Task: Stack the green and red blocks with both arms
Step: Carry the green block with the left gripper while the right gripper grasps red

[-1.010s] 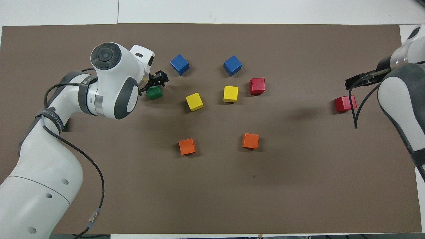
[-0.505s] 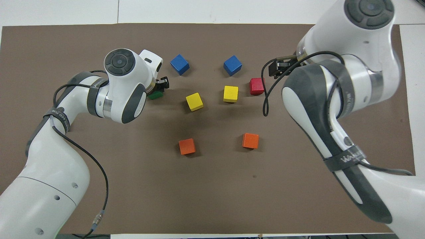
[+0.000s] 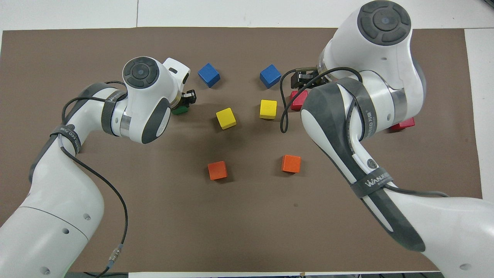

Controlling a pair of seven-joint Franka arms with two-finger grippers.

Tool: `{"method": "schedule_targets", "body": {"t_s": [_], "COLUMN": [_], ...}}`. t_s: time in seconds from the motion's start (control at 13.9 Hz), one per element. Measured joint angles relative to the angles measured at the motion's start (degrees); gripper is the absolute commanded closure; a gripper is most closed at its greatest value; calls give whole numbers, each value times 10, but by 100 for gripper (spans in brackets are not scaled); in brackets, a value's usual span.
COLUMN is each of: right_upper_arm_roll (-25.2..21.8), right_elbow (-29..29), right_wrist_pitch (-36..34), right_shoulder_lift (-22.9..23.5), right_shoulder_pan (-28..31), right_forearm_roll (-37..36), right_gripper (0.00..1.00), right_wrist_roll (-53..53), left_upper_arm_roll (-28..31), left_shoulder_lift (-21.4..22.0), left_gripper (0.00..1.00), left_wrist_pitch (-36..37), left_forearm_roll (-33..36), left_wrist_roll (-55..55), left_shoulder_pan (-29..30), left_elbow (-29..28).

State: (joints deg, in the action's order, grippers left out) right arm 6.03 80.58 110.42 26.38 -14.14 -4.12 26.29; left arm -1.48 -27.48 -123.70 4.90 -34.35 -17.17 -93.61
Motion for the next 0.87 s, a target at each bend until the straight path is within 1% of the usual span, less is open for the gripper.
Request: {"method": "schedule_targets", "body": {"t_s": [0.14, 0.29, 0.43, 0.58, 0.72, 0.87], "right_upper_arm_roll": [0, 0, 0, 0, 0, -2], "right_elbow": [-1, -1, -1, 5, 27, 54], "right_wrist_pitch": [10, 32, 46, 62, 95, 125], "right_shoulder_lift": [12, 20, 27, 34, 40, 44], "right_shoulder_pan": [0, 0, 0, 0, 0, 2], "right_forearm_roll": [0, 0, 0, 0, 0, -3], "right_gripper": [7, 7, 7, 7, 7, 7], "right_wrist_roll": [5, 6, 9, 13, 13, 13], "left_upper_arm_roll": [1, 3, 5, 6, 6, 6], "left_shoulder_lift": [29, 62, 86, 99, 111, 118], "left_gripper": [100, 100, 100, 100, 100, 100], "left_wrist_pitch": [40, 87, 121, 129, 129, 122], "left_forearm_roll": [-15, -26, -28, -29, -31, -32], "left_wrist_roll": [56, 150, 266, 366, 453, 507], "left_shoulder_pan": [34, 81, 138, 191, 241, 275], "left_elbow": [5, 5, 3, -10, -34, -55]}}
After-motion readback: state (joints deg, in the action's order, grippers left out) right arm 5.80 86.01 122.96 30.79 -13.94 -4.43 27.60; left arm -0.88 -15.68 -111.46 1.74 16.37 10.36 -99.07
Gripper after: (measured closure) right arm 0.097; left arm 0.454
